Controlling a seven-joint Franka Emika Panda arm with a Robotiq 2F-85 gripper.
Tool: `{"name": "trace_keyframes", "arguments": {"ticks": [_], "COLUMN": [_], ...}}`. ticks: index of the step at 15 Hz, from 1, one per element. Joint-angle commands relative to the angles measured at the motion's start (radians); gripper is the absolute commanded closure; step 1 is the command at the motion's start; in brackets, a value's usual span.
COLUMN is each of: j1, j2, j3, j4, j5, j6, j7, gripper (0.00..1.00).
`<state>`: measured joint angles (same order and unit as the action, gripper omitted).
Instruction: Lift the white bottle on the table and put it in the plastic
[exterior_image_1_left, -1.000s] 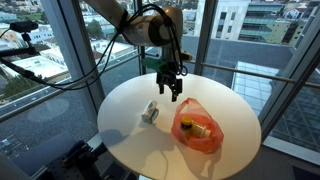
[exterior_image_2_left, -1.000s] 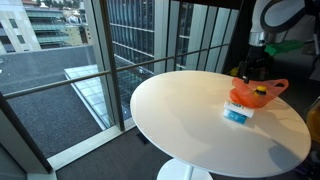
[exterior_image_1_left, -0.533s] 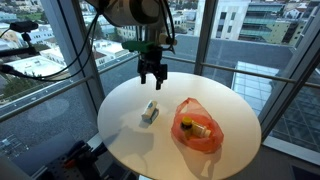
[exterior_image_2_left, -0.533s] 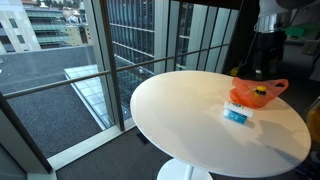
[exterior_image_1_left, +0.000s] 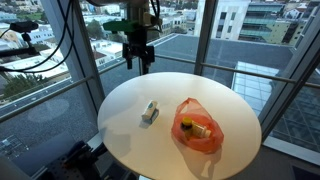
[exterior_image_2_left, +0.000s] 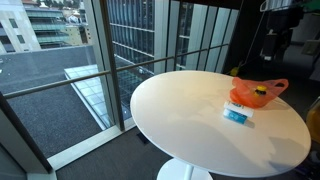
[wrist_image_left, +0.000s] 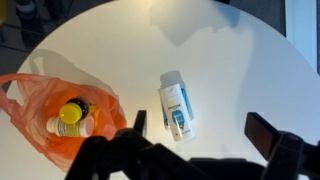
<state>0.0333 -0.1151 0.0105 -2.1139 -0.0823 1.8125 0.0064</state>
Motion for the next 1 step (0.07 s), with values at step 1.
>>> {"name": "trace_keyframes", "arguments": {"ticks": [1], "j1": [-0.004], "j2": [-0.007], "j3": [0.007], "j4": [0.000], "j5": [0.002], "j6": [-0.003], "j7": [-0.002], "gripper": [0.00]}}
